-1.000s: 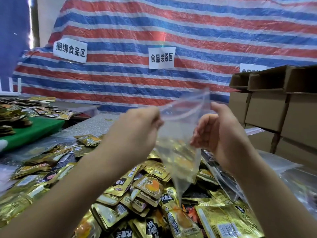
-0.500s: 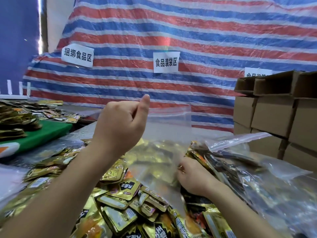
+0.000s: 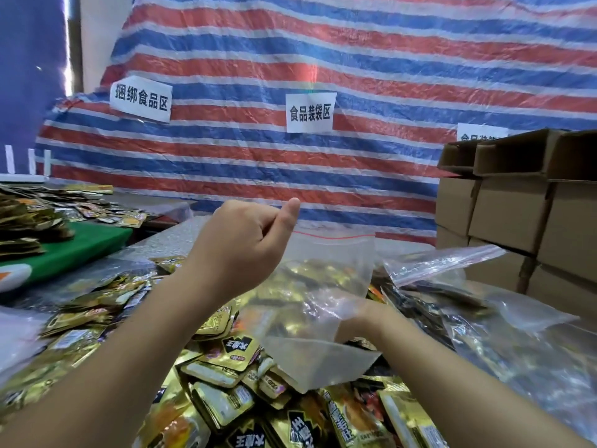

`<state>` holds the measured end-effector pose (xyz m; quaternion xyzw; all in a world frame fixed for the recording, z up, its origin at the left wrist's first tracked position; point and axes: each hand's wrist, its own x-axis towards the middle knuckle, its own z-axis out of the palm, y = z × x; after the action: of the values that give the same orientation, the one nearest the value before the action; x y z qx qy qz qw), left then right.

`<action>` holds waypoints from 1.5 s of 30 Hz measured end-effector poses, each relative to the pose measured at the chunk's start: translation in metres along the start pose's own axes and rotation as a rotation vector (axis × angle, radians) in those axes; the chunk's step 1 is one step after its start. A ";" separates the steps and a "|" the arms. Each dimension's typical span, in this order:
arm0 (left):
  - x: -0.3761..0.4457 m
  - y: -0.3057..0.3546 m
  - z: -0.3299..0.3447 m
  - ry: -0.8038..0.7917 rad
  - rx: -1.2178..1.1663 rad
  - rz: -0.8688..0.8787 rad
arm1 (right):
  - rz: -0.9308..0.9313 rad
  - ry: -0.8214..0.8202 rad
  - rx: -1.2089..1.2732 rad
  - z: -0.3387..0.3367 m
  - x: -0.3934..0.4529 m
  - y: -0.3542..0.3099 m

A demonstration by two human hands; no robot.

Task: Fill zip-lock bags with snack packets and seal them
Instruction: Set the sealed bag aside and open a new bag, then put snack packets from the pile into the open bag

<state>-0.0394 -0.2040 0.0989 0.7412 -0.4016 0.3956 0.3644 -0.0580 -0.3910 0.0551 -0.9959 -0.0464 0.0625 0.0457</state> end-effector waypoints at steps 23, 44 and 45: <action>-0.005 0.015 0.013 -0.133 -0.134 0.205 | -0.558 0.537 1.718 -0.065 -0.072 0.034; -0.009 0.026 0.017 0.111 -0.033 0.235 | -0.277 0.257 0.331 -0.060 -0.104 0.014; -0.009 0.027 0.017 0.111 -0.020 0.251 | -0.271 0.269 0.278 -0.059 -0.104 0.012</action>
<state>-0.0616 -0.2270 0.0894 0.6585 -0.4742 0.4745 0.3411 -0.1525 -0.4181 0.1246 -0.9641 -0.1641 -0.0719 0.1961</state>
